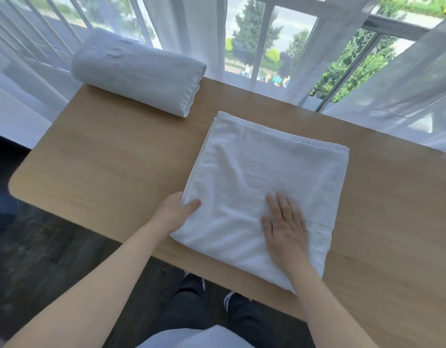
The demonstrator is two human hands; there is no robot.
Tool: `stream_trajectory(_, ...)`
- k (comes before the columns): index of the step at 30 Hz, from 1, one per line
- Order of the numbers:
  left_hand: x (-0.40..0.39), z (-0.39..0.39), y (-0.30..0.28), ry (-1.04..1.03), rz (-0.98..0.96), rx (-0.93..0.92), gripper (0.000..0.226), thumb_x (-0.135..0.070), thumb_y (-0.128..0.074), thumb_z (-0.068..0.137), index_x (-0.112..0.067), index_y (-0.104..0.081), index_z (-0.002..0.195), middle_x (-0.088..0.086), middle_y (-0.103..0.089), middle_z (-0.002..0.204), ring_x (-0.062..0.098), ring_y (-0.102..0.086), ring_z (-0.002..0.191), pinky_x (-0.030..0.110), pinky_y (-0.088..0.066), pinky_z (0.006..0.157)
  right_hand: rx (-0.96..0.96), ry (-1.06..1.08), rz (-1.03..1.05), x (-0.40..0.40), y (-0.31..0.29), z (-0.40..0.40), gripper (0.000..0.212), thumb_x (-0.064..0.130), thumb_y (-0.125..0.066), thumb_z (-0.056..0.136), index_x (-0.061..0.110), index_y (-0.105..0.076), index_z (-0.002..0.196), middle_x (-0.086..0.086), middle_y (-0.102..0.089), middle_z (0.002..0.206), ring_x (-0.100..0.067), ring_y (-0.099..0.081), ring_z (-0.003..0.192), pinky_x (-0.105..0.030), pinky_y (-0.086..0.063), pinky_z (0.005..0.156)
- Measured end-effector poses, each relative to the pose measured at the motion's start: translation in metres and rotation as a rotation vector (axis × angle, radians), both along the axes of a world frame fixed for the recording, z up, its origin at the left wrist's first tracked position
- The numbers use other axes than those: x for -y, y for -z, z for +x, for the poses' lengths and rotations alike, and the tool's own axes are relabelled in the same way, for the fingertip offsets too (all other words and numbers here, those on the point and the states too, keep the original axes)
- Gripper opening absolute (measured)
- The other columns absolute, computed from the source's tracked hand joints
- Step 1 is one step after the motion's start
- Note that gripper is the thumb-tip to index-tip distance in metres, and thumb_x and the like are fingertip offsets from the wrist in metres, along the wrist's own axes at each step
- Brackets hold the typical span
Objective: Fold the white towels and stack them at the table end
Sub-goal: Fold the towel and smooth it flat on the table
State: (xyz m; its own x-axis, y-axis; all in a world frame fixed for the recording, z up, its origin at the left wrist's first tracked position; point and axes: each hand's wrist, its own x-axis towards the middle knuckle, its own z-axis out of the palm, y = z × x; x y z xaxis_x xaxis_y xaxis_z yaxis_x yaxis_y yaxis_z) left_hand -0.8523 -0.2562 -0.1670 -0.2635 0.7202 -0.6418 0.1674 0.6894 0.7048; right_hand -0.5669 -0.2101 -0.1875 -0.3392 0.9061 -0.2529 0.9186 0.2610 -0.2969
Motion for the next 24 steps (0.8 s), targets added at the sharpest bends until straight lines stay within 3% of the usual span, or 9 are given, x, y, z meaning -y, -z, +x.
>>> stream_trajectory(2,0.001,0.006,-0.006,-0.069,0.057,0.170,0.021,-0.048,-0.064,0.095,-0.034,-0.066,0.110,-0.016,-0.076,0.101,0.009,-0.073,0.092,0.020,-0.057,0.065,-0.023,0.044,0.015,0.001,-0.004,0.003,0.060,0.045,-0.024,0.106,0.028,-0.005,0.161,0.006,-0.005,0.168,-0.012,0.001,0.153,-0.020,0.021,0.116)
stream_trajectory(4,0.002,0.008,-0.006,-0.133,0.089,0.238,0.018,-0.046,-0.063,0.096,-0.036,-0.066,0.111,-0.016,-0.076,0.102,0.008,-0.073,0.092,0.017,-0.056,0.063,0.051,0.116,0.102,0.005,-0.004,0.019,0.064,0.043,-0.026,0.106,0.019,-0.006,0.161,-0.001,-0.008,0.168,-0.017,0.000,0.154,-0.030,0.015,0.122)
stream_trajectory(8,0.010,0.016,0.006,-0.162,0.072,-0.074,0.008,-0.045,-0.067,0.094,-0.038,-0.064,0.094,-0.017,-0.071,0.088,0.007,-0.070,0.084,0.015,-0.049,0.054,0.177,0.133,0.061,0.011,0.006,0.055,0.063,0.050,-0.004,0.104,0.023,0.017,0.157,0.007,0.022,0.165,-0.009,0.026,0.149,-0.049,0.007,0.124)
stream_trajectory(13,0.035,0.030,0.019,-0.216,-0.042,-0.446,0.046,-0.070,-0.063,0.082,-0.028,-0.054,0.098,-0.011,-0.054,0.098,0.010,-0.057,0.081,0.031,-0.047,0.062,-0.011,0.145,0.058,0.007,0.008,0.061,0.059,0.049,-0.007,0.105,0.028,0.004,0.159,0.012,0.011,0.167,-0.004,0.019,0.150,-0.049,0.006,0.124)
stream_trajectory(17,0.054,0.054,0.024,-0.306,-0.089,-0.430,0.055,-0.072,-0.066,0.079,-0.020,-0.055,0.096,-0.002,-0.057,0.096,0.020,-0.059,0.083,0.038,-0.053,0.069,-0.075,0.160,0.035,0.006,0.010,0.068,0.057,0.049,-0.011,0.107,0.031,-0.001,0.160,0.016,0.008,0.167,-0.001,0.017,0.150,-0.052,-0.001,0.124)
stream_trajectory(20,0.046,0.064,0.019,-0.498,-0.012,-0.333,0.044,-0.056,-0.080,0.075,-0.022,-0.056,0.090,0.000,-0.064,0.093,0.021,-0.063,0.083,0.031,-0.047,0.058,-0.108,0.184,0.033,0.007,0.009,0.066,0.056,0.047,-0.015,0.106,0.034,0.001,0.158,0.019,0.009,0.166,0.001,0.018,0.149,-0.049,-0.007,0.124)
stream_trajectory(24,0.016,0.060,0.012,-0.496,0.076,-0.338,0.036,-0.046,-0.084,0.075,-0.022,-0.060,0.089,-0.002,-0.067,0.089,0.019,-0.064,0.080,0.027,-0.042,0.054,-0.094,0.267,0.025,0.016,0.003,0.060,0.056,0.046,-0.012,0.105,0.032,0.004,0.157,0.017,0.010,0.165,0.001,0.019,0.149,-0.045,-0.006,0.124)
